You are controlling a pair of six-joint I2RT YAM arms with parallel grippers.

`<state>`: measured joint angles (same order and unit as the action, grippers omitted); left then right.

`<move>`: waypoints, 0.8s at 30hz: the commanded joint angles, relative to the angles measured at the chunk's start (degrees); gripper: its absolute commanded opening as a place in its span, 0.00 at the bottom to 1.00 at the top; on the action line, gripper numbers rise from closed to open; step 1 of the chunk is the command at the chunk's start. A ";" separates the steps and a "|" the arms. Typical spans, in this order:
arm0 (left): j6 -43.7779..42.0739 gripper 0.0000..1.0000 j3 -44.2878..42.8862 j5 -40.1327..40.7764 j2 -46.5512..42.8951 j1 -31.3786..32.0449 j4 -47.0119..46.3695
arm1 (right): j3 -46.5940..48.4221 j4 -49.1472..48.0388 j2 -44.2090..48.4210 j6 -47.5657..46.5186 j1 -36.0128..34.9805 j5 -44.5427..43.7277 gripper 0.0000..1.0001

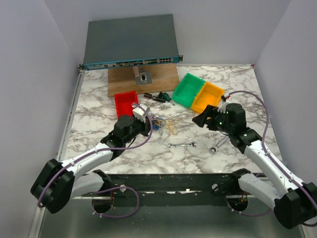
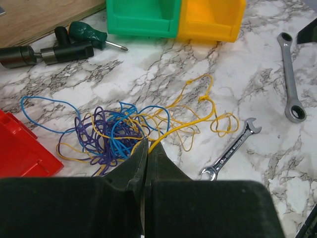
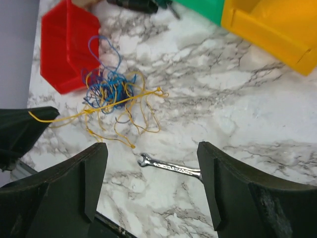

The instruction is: Untangle the cables

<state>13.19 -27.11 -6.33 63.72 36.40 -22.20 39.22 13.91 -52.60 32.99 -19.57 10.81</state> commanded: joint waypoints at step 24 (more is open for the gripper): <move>-1.09 0.00 1.43 -1.63 -2.27 0.14 -2.97 | -11.37 -41.56 -21.30 -1.95 -25.09 -8.36 0.71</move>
<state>12.62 -24.43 -7.53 61.08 36.40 -25.12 24.97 -19.05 -69.76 32.82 -43.59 8.05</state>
